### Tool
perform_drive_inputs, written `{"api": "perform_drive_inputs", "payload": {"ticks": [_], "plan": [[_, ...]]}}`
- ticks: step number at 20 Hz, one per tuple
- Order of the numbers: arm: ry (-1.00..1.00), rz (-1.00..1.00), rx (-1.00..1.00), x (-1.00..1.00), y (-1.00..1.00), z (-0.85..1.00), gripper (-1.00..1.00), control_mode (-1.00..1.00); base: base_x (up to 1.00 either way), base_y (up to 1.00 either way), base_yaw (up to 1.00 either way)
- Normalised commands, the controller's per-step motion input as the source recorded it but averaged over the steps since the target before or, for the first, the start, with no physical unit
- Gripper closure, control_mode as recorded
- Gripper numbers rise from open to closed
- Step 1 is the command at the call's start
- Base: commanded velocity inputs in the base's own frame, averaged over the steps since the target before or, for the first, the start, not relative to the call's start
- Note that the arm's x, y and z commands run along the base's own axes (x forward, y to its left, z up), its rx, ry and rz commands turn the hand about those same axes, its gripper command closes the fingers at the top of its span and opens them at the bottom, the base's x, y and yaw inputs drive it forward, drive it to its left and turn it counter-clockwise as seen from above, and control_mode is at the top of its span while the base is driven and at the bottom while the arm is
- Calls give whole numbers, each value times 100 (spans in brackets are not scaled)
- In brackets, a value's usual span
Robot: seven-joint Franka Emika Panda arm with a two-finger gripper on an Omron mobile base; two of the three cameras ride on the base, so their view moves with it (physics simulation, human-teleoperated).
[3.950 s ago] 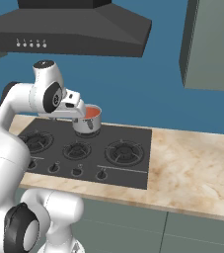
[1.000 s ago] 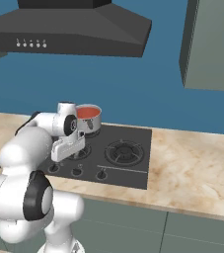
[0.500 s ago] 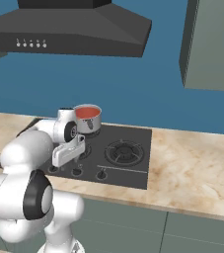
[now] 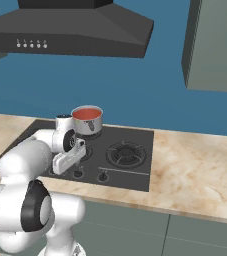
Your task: Wait until the marinara sauce is simmered to a deep red color and then turn off the stove.
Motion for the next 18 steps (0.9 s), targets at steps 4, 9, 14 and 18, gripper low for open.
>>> {"api": "perform_drive_inputs", "payload": {"ticks": [4, 9, 14, 18], "plan": [[-1, 0, -2, 1, 0, -9, -100, -100, 0, 0, 0], [0, 0, -1, 5, 0, -7, -100, -100, 0, 0, 0], [0, 0, 0, 12, 0, -6, -100, -100, 0, 0, 0], [0, 0, -1, 28, 0, -8, -100, -100, 0, 0, 0]]}}
